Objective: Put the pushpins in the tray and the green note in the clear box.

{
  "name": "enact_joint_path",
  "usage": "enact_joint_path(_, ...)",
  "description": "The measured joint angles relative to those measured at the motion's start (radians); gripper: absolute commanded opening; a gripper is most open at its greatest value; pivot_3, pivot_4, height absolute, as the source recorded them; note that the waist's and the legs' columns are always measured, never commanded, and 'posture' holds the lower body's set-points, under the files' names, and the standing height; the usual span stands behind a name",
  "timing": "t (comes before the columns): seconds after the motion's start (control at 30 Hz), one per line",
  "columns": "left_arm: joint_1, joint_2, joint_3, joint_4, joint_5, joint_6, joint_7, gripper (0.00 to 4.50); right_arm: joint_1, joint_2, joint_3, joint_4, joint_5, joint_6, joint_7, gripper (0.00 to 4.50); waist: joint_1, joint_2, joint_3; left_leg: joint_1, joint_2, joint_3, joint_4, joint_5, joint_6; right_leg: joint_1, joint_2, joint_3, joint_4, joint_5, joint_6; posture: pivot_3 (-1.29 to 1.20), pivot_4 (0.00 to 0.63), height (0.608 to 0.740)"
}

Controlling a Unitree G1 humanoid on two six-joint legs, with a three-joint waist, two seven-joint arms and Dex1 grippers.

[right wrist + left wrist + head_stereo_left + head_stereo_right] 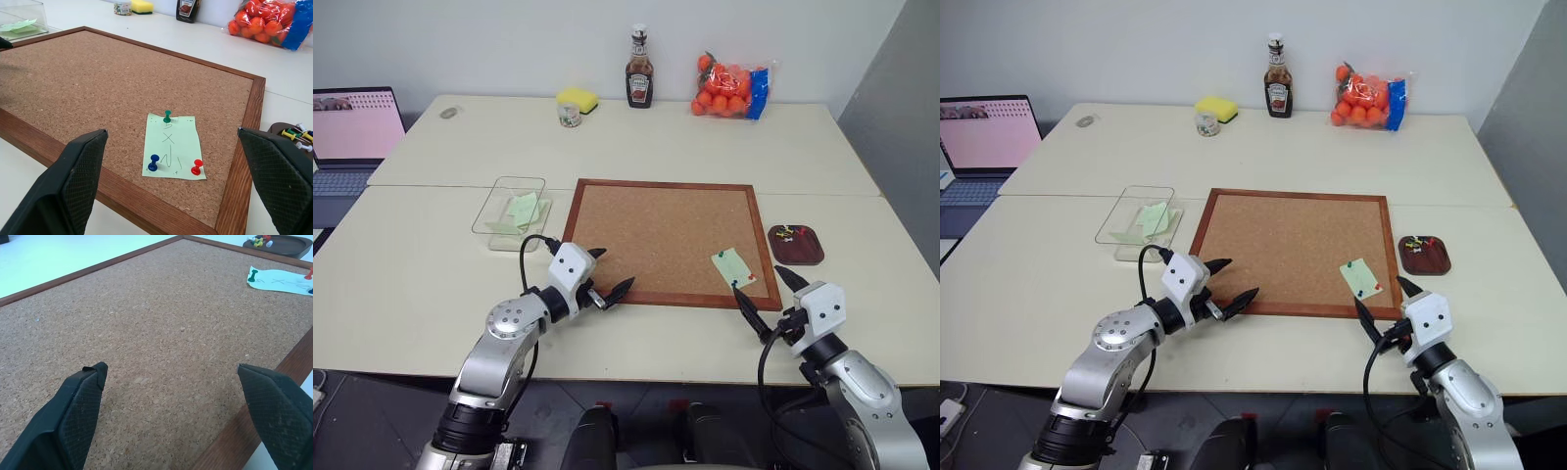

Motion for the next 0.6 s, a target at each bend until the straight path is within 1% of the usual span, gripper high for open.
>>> enact_joint_path(0.43,-0.006,0.000,-0.001,0.002,0.021,-0.002,0.001,4.49,-0.001,0.003,0.001,0.002,-0.001,0.000,0.000,4.50,0.000,0.000,0.000,0.000,0.000,0.000,0.000,0.000,0.000,0.000,0.000,0.000,0.000,0.000,0.000,0.00,0.150,0.740)
enact_joint_path(0.6,-0.053,-0.004,0.010,0.030,0.019,-0.007,0.002,4.49,-0.007,0.004,0.002,0.008,-0.001,0.000,0.000,4.50,0.000,0.000,0.000,0.000,0.000,0.000,0.000,0.000,0.000,0.000,0.000,0.000,0.000,0.000,0.000,0.00,0.150,0.740)
